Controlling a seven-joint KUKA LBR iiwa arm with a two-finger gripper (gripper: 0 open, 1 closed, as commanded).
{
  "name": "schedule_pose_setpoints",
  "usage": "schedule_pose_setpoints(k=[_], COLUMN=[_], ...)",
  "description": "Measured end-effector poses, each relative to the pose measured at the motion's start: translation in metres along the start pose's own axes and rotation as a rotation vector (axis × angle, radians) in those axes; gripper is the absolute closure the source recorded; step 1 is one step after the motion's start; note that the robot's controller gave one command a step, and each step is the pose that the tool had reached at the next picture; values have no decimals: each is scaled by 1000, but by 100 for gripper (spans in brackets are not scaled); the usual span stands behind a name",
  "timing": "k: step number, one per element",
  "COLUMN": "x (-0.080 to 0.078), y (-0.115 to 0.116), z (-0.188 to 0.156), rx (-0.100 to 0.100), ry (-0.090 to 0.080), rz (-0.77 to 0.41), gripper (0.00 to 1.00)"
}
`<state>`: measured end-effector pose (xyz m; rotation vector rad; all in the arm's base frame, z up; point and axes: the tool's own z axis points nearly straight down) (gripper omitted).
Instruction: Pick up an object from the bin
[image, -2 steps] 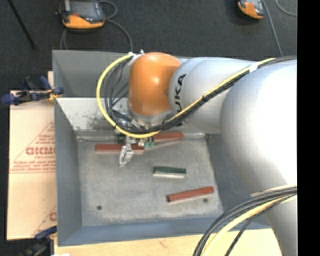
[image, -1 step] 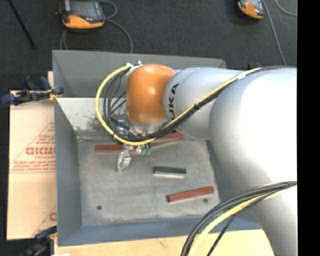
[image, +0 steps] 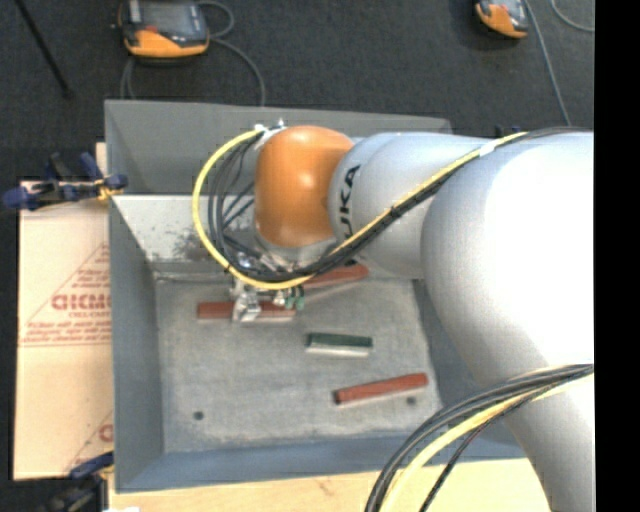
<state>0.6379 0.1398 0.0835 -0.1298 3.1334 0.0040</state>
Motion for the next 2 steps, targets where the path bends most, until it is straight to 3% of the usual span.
schedule_pose_setpoints(k=[1,2], x=[0,19], y=[0,-3], z=[0,-131], rx=[0,1], ry=[0,1], rz=[1,15], gripper=[100,100])
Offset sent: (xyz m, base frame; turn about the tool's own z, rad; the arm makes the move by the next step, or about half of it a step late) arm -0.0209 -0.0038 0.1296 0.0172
